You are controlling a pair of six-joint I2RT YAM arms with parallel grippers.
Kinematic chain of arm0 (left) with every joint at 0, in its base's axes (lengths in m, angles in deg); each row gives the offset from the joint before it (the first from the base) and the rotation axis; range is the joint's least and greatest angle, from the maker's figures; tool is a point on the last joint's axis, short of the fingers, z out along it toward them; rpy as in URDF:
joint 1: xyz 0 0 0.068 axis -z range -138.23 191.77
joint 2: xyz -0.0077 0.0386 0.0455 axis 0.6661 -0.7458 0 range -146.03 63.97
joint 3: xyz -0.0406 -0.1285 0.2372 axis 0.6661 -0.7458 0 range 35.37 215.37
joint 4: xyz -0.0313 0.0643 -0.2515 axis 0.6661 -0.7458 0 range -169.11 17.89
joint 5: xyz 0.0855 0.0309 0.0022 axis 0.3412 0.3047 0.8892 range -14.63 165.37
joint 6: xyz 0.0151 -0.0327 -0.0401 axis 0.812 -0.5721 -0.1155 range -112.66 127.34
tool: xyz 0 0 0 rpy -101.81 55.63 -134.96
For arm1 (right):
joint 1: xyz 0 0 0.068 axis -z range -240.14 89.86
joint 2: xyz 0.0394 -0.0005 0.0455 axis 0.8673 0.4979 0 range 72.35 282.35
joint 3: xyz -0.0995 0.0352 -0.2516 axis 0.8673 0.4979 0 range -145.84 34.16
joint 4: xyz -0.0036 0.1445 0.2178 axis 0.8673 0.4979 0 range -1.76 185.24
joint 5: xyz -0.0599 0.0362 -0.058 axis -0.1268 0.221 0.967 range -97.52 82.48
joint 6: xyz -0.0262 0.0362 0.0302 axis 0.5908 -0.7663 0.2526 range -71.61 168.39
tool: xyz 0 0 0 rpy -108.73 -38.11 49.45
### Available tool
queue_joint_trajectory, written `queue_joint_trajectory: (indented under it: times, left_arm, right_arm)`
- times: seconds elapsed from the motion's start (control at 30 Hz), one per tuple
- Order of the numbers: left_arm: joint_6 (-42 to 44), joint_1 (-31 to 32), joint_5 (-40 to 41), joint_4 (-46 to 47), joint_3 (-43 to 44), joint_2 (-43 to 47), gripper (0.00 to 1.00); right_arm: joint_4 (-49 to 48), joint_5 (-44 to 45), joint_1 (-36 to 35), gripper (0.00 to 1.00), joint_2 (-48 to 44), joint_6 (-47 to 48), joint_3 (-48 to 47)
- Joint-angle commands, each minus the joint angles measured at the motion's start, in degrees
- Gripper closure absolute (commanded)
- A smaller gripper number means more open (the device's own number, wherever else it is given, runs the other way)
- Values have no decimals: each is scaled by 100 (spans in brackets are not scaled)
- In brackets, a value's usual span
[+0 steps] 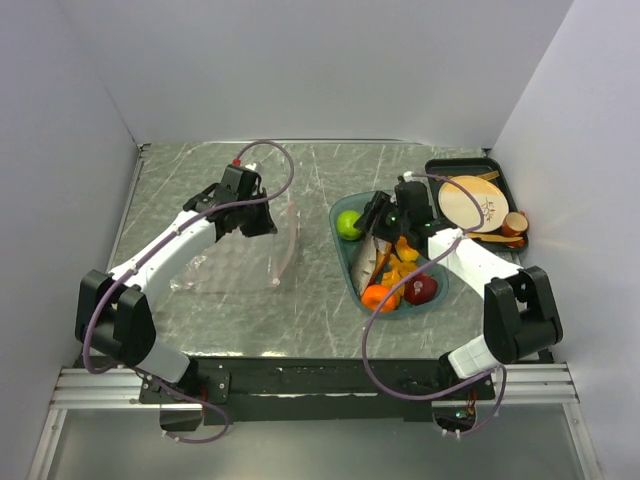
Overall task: Place the food in the zip-top bag and seal the zipper
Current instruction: Pick up the fake fish from the bin.
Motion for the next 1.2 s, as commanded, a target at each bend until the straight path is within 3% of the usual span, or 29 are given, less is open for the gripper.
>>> queue_joint_trajectory:
  times: [0.0,0.23,0.37,0.53,0.7,0.93,1.17]
  left_arm:
    - [86,6,-197,204,98,-44,99]
    - [121,6,-258,204,194,-202,99]
    - [147,6,-267,195,238,-211,99]
    - [165,6,-276,142,291,-299,99]
    - [103,6,-241,160,274,-308,99]
    - [94,6,-223,133,273,-387,99]
    - [121,6,-197,89,353,-431,99]
  right_arm:
    - [509,391,153,34,-257,122,-32]
    - [413,-119,399,34,-82,447,13]
    - [334,-250,619,47,199,701,-146]
    - [369,-803,769,50,630,939,-549]
    - [-52,-1235,769,62,560,869,-322]
    - [-289,-1164,760,62,262,763,100]
    - [-96,-1121,760,58,621,754,-76]
